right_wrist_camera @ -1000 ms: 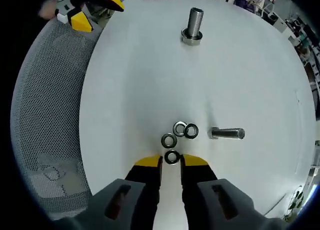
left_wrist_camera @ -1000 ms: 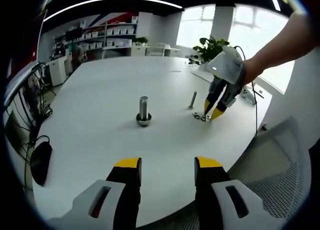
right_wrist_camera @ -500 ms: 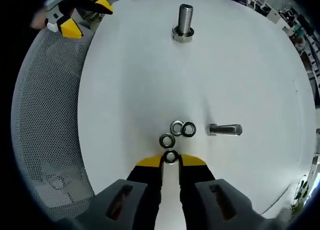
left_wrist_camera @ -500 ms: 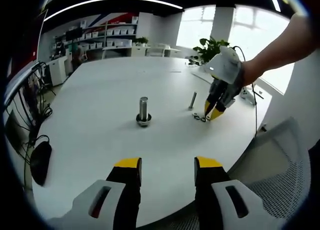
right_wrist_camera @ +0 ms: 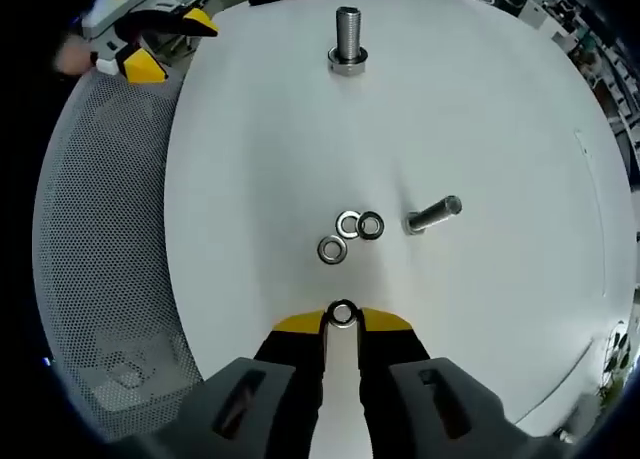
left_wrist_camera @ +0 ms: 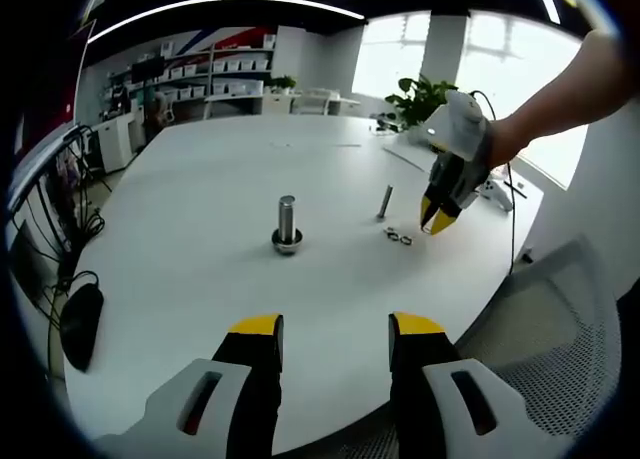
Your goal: Place the washer onto the threaded stud by aligning its center hole with the stud, sliding it down to the base, and recovering from edge contact or off-axis alignment until the washer reaches the visible bottom stop.
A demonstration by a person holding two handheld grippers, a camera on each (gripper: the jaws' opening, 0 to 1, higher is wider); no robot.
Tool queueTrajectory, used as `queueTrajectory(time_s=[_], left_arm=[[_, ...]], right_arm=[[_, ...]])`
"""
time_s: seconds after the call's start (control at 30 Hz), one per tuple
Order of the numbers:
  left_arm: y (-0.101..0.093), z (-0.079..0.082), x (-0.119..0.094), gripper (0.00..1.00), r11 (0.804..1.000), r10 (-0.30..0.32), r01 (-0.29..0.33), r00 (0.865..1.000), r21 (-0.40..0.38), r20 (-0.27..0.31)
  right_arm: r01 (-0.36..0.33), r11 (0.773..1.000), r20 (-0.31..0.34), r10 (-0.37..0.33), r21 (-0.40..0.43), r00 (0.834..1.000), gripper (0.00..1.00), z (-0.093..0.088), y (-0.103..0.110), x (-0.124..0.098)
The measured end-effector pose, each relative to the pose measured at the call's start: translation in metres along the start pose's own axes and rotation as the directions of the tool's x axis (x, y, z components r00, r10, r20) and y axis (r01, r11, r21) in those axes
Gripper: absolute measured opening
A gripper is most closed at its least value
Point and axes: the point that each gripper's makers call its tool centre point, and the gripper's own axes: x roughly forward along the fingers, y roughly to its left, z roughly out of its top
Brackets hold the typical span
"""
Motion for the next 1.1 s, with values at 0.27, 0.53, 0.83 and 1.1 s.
queueTrajectory(time_s=[0.27,0.53,0.83,1.1], left_arm=[[0.000,0.000,0.000,0.40,1.000,-0.003,0.003,1.000,0.000,0.001],[-0.001,0.000,0.000,0.41,1.000,-0.009,0.009,1.000,0.003,0.002],[-0.003,0.000,0.000,0.41,1.000,-0.013,0.013,1.000,0.006,0.001],[-0.004,-0.001,0.000,0.41,1.000,-0.020,0.020,1.000,0.007,-0.007]], right_arm=[[0.014,1.000,0.019,-0.014,0.003,1.000,0.13,0.005,-0.015,-0.016],[0.030,0.999,0.028,-0.030,-0.022,0.999,0.13,0.013,-0.022,-0.025],[0.046,0.998,0.040,-0.044,-0.045,0.998,0.13,0.024,-0.032,-0.038],[0.071,0.996,0.073,-0.067,-0.053,0.995,0.13,0.040,-0.038,-0.047]])
